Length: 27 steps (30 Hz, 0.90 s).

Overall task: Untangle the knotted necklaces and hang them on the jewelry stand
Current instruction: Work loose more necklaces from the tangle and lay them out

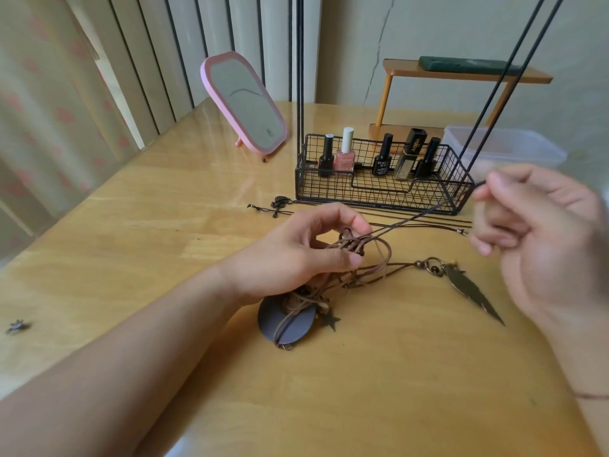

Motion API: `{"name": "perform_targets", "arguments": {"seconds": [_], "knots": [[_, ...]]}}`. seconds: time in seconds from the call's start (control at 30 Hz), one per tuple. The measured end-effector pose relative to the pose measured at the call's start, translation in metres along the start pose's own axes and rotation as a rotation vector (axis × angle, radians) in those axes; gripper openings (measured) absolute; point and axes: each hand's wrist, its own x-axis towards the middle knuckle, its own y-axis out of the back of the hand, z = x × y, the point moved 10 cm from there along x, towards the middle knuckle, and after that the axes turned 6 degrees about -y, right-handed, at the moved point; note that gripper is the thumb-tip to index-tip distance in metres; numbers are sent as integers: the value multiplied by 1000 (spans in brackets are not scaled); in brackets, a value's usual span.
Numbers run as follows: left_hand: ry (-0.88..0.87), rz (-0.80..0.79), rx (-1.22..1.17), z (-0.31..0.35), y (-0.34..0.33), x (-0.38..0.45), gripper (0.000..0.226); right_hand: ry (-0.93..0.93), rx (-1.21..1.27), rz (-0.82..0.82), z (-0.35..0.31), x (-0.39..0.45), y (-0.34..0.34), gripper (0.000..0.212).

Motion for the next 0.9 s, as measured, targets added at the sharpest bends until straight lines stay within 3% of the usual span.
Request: {"name": "perform_targets", "arguments": {"seconds": [0.17,0.23,0.33,0.43,0.5,0.57,0.63,0.77,0.9], "knots": [[-4,60,22,-2,7,2,14,152,-48,-6,-17,0,6,44],[-17,108,21,-4,12,3,10,241,-140,-152,-25,-5,-7,44],[-52,218,41,-3,26,2,18,246,-321,-507,-15,-21,-44,44],[-97,259,4,2,30,2,20,125,-598,-838,23,-47,-75,53],[-130,240,-6,6,28,2,23,61,-787,-904,45,-55,-80,65],[-159,205,-12,10,24,2,27,49,-951,-844,51,-51,-79,79],[-169,186,-23,11,21,3,30,79,-986,-666,38,-40,-73,82],[-170,162,-34,12,18,3,36,242,-798,-261,0,-27,-54,41],[-185,99,-20,15,10,3,39,224,-820,-177,6,-29,-58,34]]}}
